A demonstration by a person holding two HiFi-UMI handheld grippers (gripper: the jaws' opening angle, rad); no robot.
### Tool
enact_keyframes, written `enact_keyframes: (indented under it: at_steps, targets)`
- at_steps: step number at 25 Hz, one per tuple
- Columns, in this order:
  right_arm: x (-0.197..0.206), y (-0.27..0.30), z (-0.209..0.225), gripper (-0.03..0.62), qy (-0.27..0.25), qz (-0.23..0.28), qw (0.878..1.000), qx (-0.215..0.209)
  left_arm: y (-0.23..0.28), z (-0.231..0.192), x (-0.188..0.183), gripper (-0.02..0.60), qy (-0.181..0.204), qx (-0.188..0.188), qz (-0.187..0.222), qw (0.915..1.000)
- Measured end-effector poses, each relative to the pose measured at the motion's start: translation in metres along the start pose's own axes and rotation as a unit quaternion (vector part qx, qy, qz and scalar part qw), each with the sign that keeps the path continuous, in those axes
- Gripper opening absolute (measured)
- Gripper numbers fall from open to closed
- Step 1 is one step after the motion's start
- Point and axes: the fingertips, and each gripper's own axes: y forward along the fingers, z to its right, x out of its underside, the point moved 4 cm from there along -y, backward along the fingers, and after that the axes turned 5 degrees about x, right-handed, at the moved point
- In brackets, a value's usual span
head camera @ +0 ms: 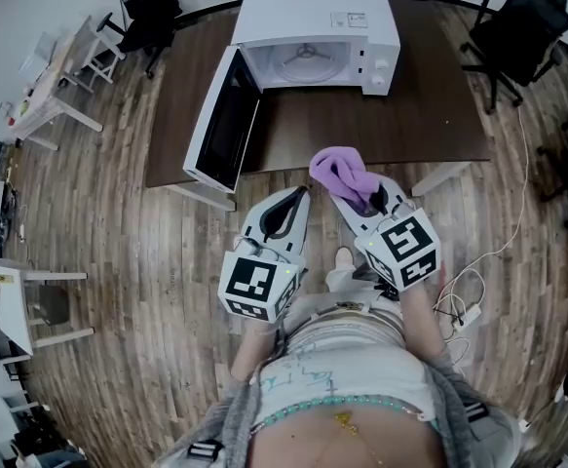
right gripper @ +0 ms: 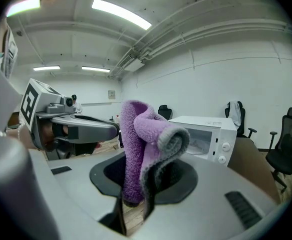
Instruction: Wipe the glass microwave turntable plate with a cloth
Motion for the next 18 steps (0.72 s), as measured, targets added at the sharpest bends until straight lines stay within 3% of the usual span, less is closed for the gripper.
enact_keyframes:
  at_steps: [11,18]
  targets:
    - [0.008,0.017,0.050,0.112,0.000,-0.009,1.000,-0.018,0.056,0.001,0.009,0.011,-0.031,0.001,-0.009,0.9995]
    - [0.016,0.033,0.058,0.112,0.014,-0.020,0.999,-0.030,0.060,-0.014,0.014,0.011,-0.040,-0.025,-0.025,0.9985]
